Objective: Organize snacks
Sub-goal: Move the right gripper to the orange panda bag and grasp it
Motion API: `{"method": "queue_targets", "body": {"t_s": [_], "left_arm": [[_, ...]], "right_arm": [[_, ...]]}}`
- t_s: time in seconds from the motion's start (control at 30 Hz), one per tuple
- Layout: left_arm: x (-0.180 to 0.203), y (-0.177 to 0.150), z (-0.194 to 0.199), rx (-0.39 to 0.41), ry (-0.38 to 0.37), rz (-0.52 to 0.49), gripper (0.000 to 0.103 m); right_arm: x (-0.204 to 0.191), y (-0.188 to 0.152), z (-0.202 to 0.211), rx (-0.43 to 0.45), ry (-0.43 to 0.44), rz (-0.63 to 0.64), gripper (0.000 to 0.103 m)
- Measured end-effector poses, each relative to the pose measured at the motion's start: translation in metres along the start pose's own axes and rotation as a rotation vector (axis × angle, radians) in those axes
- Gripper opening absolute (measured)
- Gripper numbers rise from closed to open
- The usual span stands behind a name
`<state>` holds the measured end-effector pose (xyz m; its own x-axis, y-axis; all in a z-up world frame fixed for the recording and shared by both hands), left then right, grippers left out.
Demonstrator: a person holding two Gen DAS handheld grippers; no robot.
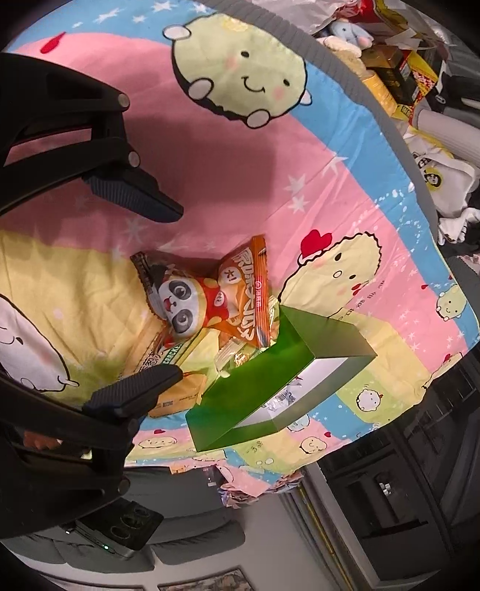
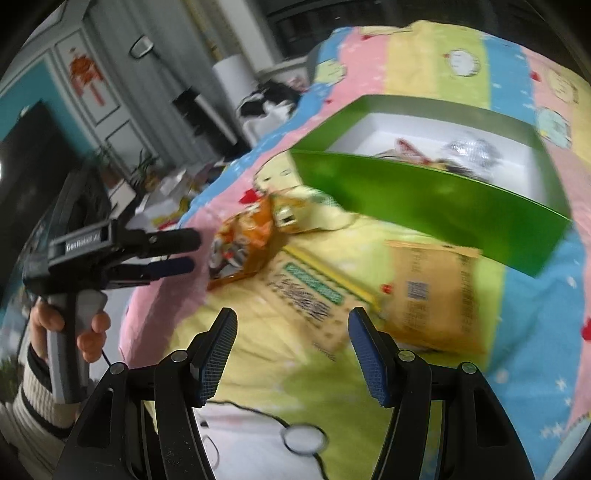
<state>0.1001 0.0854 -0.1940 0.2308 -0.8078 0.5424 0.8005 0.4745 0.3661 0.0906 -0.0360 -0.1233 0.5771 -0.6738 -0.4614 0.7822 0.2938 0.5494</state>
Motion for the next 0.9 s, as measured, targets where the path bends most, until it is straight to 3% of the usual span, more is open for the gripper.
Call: {"method": "queue_targets", "body": {"t_s": [0.43, 0.67, 0.9], "left_arm": [[0.004, 0.009, -0.022, -0.042, -0.079, 0.005, 0.076], [0.003, 0.007, -0.028, -0.053, -0.094, -0.003, 0.046], [0.007, 0.004, -0.029, -0.047, -0.090, -0.022, 0.039]], "right_arm": [[-0.027, 0.026, -0.066, -0.062, 0.034, 0.108, 0.063], [-0.035, 0.029, -0.088, -0.092, 0.041, 0.147, 0.063], [-0.036, 0.031, -0.093, -0.098, 0.053, 0.169, 0.051]]}}
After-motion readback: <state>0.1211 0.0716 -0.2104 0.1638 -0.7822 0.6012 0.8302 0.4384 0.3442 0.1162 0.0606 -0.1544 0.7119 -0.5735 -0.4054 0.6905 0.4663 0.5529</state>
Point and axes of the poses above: each gripper's, at about its wrist camera, not at the fingertips, and z roughly against the way its jaws point, x to its right, y to its top, the point moved 10 cm from there along -z, roughly the way its jaws point, and after that the axes turned 9 degrees about y, right-handed, at the moved point
